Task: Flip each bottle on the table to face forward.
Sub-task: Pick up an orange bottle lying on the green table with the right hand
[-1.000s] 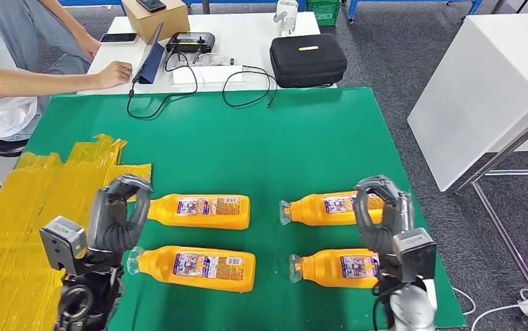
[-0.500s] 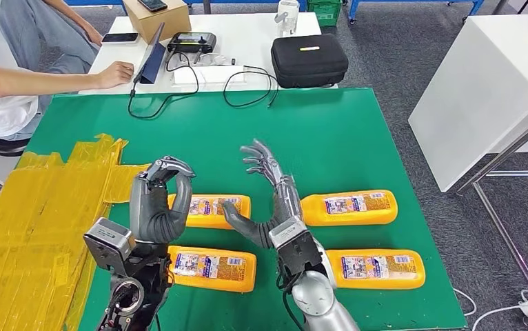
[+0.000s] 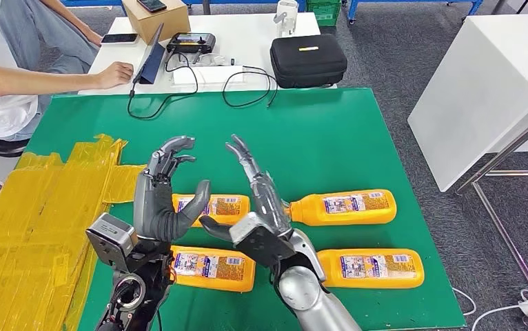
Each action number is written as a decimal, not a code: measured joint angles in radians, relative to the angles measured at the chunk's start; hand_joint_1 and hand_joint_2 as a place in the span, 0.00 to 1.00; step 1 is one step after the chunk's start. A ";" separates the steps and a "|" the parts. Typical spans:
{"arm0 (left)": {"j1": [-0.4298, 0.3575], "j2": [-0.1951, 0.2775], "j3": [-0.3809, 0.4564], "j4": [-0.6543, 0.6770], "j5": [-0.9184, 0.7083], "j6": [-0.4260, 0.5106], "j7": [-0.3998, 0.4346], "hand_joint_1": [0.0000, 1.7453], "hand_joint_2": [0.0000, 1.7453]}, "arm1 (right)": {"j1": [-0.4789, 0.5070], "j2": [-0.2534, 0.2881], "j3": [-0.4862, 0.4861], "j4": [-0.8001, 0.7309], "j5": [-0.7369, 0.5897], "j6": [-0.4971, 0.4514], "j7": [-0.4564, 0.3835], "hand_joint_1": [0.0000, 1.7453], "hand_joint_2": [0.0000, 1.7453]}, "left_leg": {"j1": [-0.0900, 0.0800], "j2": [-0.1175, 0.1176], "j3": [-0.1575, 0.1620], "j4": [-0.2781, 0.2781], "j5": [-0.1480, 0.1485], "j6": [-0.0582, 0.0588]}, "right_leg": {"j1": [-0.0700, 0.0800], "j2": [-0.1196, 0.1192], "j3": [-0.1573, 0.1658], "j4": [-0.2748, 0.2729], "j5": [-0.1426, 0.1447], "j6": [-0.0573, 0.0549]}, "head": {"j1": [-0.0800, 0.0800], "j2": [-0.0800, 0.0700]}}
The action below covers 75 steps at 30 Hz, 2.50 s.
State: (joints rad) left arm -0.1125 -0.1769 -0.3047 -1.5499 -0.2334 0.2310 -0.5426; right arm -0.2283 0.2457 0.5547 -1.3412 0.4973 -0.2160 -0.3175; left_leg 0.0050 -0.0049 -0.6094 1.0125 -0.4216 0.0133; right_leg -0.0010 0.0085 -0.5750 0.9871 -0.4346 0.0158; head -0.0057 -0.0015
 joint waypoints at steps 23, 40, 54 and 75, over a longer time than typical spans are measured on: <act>-0.156 -0.058 0.054 0.136 0.080 -0.069 0.024 0.00 1.00 | -0.565 0.069 0.190 0.898 0.631 0.213 0.441 0.00 1.00 | -0.001 -0.005 -0.001 0.001 0.004 0.002 | -0.001 -0.006 -0.001 0.000 0.003 0.003 | -0.002 0.000; -0.194 -0.069 0.054 0.223 0.105 -0.063 0.003 0.00 1.00 | -0.566 0.109 0.187 0.992 0.597 0.253 0.368 0.00 1.00 | -0.001 -0.004 -0.002 0.001 0.007 0.002 | -0.001 -0.006 -0.001 0.000 0.007 0.003 | -0.002 0.000; -0.185 -0.069 0.060 0.241 0.092 -0.030 -0.004 0.00 1.00 | -0.562 0.121 0.229 0.910 0.398 0.049 0.310 0.00 1.00 | -0.001 -0.004 -0.005 0.001 0.007 0.002 | 0.000 -0.006 -0.004 0.000 0.006 0.003 | -0.002 0.000; -0.187 -0.069 0.061 0.268 0.091 -0.042 -0.005 0.00 1.00 | -0.557 0.120 0.236 0.931 0.369 0.084 0.293 0.00 1.00 | -0.001 -0.004 -0.005 0.001 0.007 0.002 | -0.001 -0.006 -0.004 0.000 0.007 0.003 | -0.002 0.000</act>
State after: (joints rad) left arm -0.2997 -0.2457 -0.2434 -1.2816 -0.1427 0.1894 -0.5474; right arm -0.7856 0.3655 0.7904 -0.4099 0.8667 -0.1316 -0.0248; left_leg 0.0042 -0.0086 -0.6145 1.0132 -0.4142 0.0154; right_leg -0.0017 0.0026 -0.5793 0.9873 -0.4281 0.0186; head -0.0076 -0.0015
